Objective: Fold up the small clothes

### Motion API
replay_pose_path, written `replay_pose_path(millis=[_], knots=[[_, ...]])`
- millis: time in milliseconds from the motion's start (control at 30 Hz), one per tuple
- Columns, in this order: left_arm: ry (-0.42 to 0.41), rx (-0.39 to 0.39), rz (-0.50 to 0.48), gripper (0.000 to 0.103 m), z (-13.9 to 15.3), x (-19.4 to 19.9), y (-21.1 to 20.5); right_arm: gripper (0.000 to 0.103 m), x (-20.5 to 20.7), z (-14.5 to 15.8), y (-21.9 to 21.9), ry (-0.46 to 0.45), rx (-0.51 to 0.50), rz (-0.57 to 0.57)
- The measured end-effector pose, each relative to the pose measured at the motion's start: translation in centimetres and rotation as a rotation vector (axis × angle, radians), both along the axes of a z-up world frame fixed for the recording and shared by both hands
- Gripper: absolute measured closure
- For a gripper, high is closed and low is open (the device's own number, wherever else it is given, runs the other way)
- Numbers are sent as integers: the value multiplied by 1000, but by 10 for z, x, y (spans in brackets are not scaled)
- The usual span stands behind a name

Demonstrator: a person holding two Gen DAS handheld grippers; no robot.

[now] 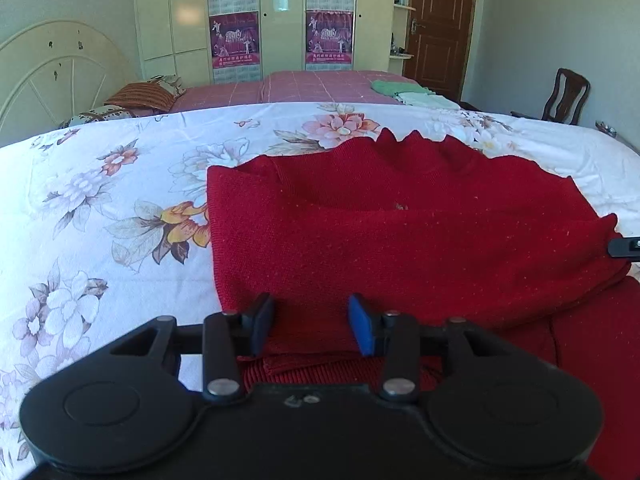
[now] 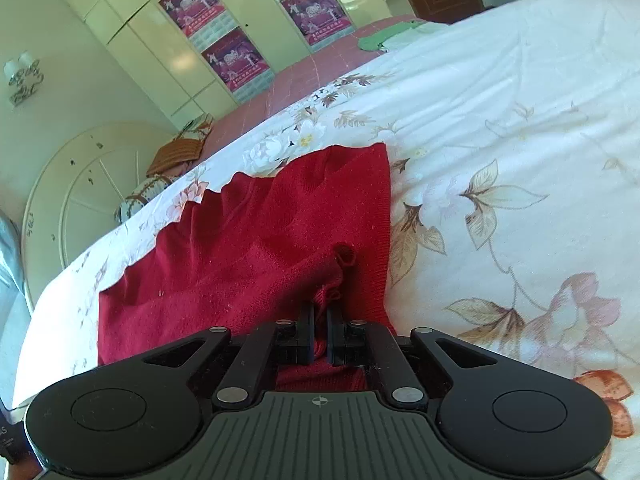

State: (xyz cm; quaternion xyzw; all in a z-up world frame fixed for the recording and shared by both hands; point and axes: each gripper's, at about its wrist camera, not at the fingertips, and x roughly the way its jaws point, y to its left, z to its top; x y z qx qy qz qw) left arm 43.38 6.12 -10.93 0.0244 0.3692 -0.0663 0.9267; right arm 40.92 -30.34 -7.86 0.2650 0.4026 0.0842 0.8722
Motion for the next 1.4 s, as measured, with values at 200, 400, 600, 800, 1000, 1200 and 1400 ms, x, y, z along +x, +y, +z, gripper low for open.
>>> replay_pose_path(millis=[200, 400, 600, 800, 1000, 1200, 1400], knots=[[-10, -30, 6, 61, -1, -3, 7, 16, -19, 22, -5, -152, -8, 1], [-14, -34, 15, 61, -1, -3, 7, 51, 8, 11, 3, -89, -52, 34], [-33, -34, 29, 60, -2, -6, 6, 101, 21, -2, 20, -91, -164, 138], [-47, -8, 52, 59, -3, -8, -1, 101, 6, 20, 32, -266, -359, 96], [-79, -33, 45, 59, 15, -12, 3, 101, 16, -1, 32, -108, -363, 103], [-69, -63, -85, 58, 19, 9, -57, 52, 12, 19, 68, -250, -392, 168], [-65, -15, -162, 52, -7, 5, -62, 66, 16, -17, 100, -217, -512, 294]])
